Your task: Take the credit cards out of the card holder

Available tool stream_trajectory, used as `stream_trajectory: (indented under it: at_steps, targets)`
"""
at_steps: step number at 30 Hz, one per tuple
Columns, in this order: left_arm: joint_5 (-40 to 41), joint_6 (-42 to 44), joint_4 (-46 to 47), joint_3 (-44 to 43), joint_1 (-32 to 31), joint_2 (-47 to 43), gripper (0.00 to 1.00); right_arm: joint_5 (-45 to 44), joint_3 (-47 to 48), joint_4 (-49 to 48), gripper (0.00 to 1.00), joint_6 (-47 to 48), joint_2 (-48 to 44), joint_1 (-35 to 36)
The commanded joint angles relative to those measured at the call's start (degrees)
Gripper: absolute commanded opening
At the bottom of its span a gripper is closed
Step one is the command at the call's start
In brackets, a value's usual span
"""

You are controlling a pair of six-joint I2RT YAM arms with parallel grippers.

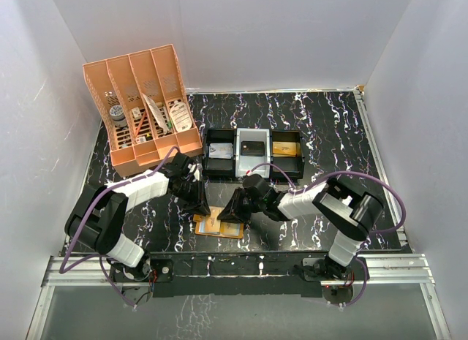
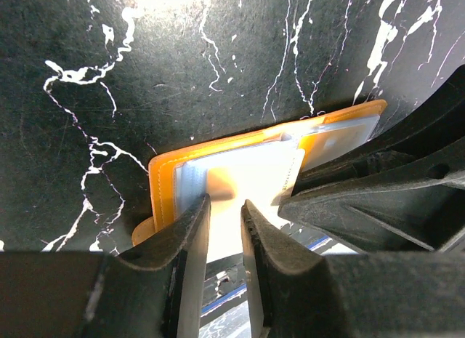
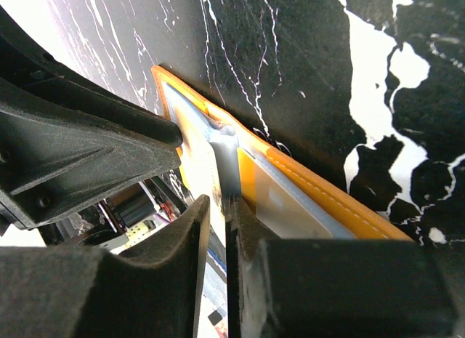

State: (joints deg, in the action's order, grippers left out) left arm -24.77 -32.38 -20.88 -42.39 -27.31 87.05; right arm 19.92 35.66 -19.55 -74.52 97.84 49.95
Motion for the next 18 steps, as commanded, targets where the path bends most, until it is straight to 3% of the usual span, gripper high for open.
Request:
stream_trajectory:
  at_steps: [1,9,18]
  targets:
    - [3.6,1.6,-3.5,-0.6,-0.2,1.1,0.23,0.6,-0.6,-2.4,0.15,0.3,-2.2,-0.4]
    - [3.8,1.6,-3.5,-0.5,-0.3,1.1,0.23,0.9,-0.7,-1.3,0.0,1.1,-3.1,-0.6]
    - [5.2,1.8,-4.2,-0.6,-0.3,0.8,0.22,1.4,-1.5,2.5,0.0,3.2,-6.9,-2.2]
